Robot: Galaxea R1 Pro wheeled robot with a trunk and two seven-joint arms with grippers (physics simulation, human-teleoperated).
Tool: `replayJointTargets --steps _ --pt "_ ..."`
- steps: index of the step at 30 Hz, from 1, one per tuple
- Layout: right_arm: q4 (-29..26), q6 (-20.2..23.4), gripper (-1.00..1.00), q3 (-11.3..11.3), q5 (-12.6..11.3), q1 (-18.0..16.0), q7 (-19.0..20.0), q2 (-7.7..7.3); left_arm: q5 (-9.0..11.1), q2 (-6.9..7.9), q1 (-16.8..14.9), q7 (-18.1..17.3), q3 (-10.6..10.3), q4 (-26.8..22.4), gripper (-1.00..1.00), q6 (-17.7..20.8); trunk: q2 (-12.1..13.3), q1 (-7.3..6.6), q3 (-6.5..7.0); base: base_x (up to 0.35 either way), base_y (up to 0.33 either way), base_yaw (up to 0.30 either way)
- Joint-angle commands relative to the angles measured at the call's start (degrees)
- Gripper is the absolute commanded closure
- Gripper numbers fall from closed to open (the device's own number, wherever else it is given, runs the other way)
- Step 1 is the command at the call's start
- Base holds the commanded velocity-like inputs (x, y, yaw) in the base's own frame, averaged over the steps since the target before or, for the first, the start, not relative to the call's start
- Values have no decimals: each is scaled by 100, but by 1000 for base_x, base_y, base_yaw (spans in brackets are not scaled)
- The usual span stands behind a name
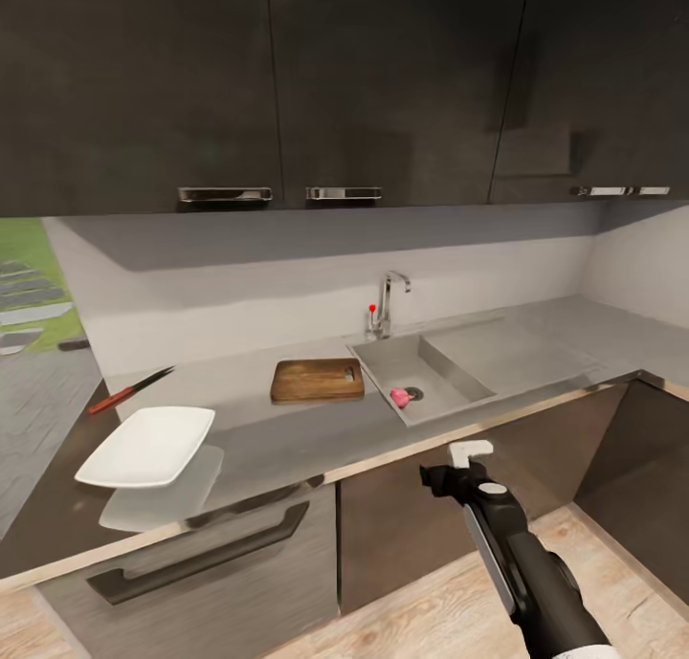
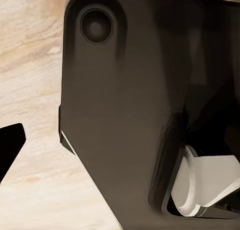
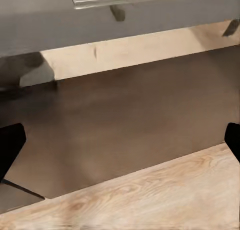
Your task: In the kitchen, take the Vidalia onion out of the sink, dice it on the chopping board with the paring knife, put the diced onion into the bowl on the countertop, then place both the paring knife and the chopping board into the sink.
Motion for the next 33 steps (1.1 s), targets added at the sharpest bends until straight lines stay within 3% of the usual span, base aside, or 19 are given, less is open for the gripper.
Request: replayJointTargets --steps 1,9,11,14,25,33 --pt "-1 190 -100 131 2 -33 -86 31 1 -2 4 -6 39 -11 -100 -6 -4 2 -6 176 0 0" --pt "-4 453 -100 346 -15 -82 -304 96 1 -2 4 1 39 -12 -100 -7 -4 2 -6 278 0 0" --pt "-20 464 -100 547 -25 -86 -311 102 1 -2 4 1 39 -12 -100 -8 -4 2 -6 332 0 0" --pt "-26 469 -100 672 -29 -86 -306 103 1 -2 4 1 39 -12 -100 -8 -4 2 -6 317 0 0" --pt "-28 471 -100 733 -30 -89 -312 119 1 -2 4 1 40 -12 -100 -8 -4 2 -6 250 -20 0" --pt "68 502 -100 734 -22 -139 -376 232 1 -2 4 1 43 -12 -100 -8 -4 2 -6 169 -43 0"
